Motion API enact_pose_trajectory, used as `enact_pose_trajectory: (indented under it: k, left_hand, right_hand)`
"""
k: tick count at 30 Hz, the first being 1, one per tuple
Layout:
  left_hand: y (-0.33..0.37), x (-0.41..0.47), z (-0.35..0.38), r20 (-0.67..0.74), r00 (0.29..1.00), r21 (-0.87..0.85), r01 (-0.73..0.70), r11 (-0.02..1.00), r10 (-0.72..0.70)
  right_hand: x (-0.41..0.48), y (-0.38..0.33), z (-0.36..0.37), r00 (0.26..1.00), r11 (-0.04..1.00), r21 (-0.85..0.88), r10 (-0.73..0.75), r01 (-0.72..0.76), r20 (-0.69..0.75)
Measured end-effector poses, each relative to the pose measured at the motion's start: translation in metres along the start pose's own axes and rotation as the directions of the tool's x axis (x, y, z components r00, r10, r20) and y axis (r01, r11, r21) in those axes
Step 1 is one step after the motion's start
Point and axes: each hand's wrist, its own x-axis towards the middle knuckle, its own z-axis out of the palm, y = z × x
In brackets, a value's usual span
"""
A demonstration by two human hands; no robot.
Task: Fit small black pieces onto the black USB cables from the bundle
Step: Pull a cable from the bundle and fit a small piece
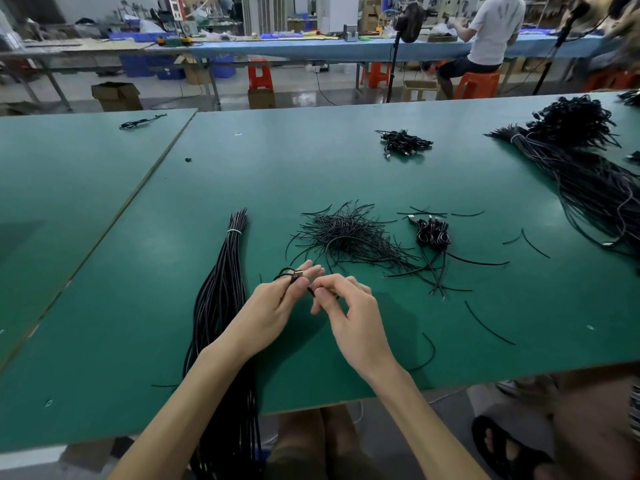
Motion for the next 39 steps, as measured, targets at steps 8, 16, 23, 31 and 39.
enact_pose_trajectory:
  k: [8, 16, 23, 31, 39]
  left_hand:
    - [0.001, 0.000, -0.002, -0.043, 0.999, -0.135, 0.014, 0.991, -0.020]
    - [0.005, 0.004, -0.021, -0.166, 0.963, -0.827, -0.019, 0.563, -0.211]
    - [0.006, -0.004, -0.042, -0.004, 0.978, -0.984, 0.033, 0.176, -0.208]
    - [0.009, -0.009, 0.000, -0.176, 0.984, 0.052, -0.011, 0.999, 0.020]
    - [0.014, -0.008, 0.004, -0.078, 0.974, 0.626, -0.120, 0.771, 0.214]
  right_hand:
    - [-0.002, -0.002, 0.004, 0.981, 0.999, 0.046, -0.006, -0.003, 0.195]
    - [-0.001, -0.001, 0.008, 0.937, 0.989, 0.098, 0.070, -0.109, 0.342]
    - [0.000, 0.000, 0.007, 0.943, 0.994, -0.014, 0.104, -0.105, 0.317]
    - [0.004, 0.005, 0.008, 0.955, 0.972, -0.093, 0.228, -0.214, 0.187]
    - [0.003, 0.004, 0.001, 0.986, 0.952, 0.256, 0.161, -0.169, 0.051]
